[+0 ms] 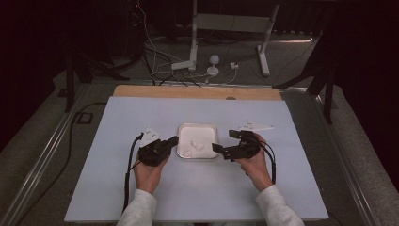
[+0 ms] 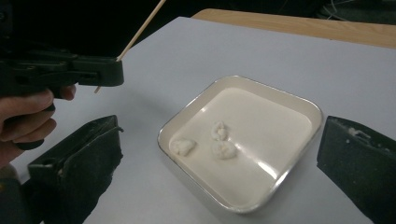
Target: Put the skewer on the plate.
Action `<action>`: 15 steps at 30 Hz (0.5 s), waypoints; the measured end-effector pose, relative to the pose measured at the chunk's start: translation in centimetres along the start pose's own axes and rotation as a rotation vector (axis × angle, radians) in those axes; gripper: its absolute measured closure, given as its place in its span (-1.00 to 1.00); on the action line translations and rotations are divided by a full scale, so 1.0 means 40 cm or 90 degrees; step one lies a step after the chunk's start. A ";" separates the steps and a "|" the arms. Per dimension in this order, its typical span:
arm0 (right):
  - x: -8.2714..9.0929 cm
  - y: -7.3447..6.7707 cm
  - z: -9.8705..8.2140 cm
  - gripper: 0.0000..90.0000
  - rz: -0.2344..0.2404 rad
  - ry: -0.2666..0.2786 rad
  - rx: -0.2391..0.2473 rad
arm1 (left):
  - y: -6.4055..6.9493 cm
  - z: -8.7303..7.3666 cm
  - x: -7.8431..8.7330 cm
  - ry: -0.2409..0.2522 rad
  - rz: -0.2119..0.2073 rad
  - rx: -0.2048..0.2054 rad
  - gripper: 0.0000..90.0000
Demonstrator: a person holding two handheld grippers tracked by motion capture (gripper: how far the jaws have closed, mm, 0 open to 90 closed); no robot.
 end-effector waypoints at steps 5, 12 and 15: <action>0.033 0.006 -0.020 -1.00 -0.006 0.011 0.001 | 0.004 0.001 -0.017 -0.003 0.004 0.003 0.99; 0.072 0.016 -0.054 -1.00 -0.020 0.019 0.001 | 0.004 -0.002 -0.038 -0.011 0.010 0.011 0.99; 0.086 0.018 -0.067 -1.00 -0.022 0.022 0.003 | 0.003 -0.005 -0.048 -0.016 0.011 0.014 0.99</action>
Point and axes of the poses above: each handheld gripper's, and its own axes: x roughly backward along the jaws, z roughly out of its top, y roughly to its right, the point moved 3 cm from there along -x, roughly forward along the jaws, and after that the axes turned 5 degrees about x, right-handed, at the moved point
